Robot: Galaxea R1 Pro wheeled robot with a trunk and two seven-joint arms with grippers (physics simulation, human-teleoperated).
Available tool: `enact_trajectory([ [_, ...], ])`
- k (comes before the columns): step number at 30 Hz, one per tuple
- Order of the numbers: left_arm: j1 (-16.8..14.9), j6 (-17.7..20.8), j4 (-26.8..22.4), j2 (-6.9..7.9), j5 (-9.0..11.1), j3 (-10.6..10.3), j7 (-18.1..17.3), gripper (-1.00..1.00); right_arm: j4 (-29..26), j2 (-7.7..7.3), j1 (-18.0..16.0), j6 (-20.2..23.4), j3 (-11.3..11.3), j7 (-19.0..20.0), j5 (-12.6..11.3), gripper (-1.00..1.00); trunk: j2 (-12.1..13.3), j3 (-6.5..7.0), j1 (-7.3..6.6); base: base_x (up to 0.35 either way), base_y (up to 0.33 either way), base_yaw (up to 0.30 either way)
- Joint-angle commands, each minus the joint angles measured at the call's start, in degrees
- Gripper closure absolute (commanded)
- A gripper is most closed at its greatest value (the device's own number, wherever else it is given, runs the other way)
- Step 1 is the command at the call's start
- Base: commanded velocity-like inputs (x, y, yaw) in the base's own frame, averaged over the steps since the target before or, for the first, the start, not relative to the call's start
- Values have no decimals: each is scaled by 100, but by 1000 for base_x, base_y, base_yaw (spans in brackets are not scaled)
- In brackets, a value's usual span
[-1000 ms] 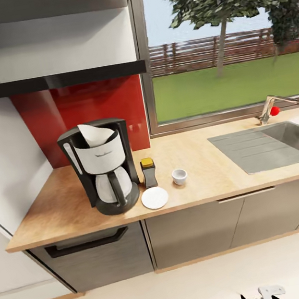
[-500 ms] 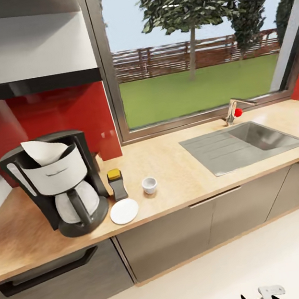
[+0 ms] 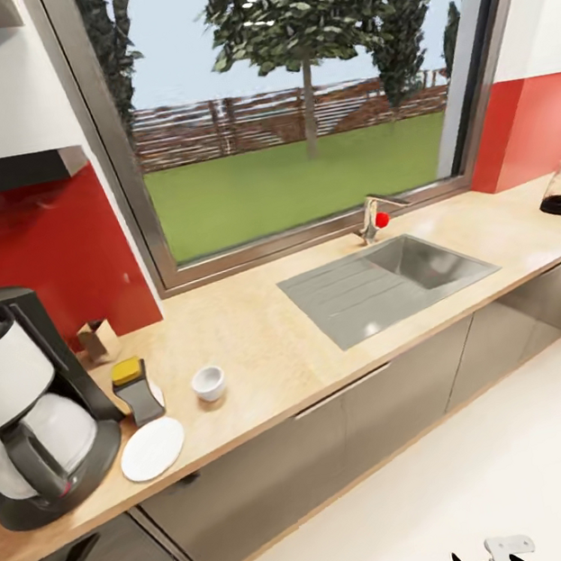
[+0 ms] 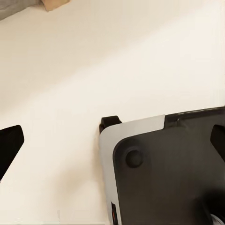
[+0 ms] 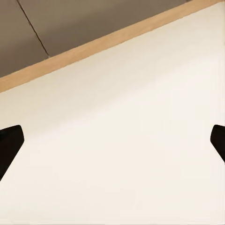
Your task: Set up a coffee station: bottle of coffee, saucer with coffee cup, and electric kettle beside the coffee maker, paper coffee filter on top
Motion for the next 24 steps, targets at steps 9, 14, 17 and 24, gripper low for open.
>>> enact_trajectory([
  [9,0,9,-2,6,65,-23,-10,-100,6,1,-6,-18,-50,36,25,-100,-8,12,4,239,-198,-299],
  [14,-1,9,2,6,67,-23,-10,-100,2,1,-6,-18,-50,36,25,-100,-8,25,4,242,-196,-299],
  [17,-3,9,18,6,67,-23,-10,-100,5,1,-6,-18,-50,35,25,-100,-8,32,4,242,-195,-299],
  [24,-3,0,149,-37,61,-18,-10,-100,8,1,-6,-18,-49,33,25,-100,-8,49,4,242,-196,-299],
])
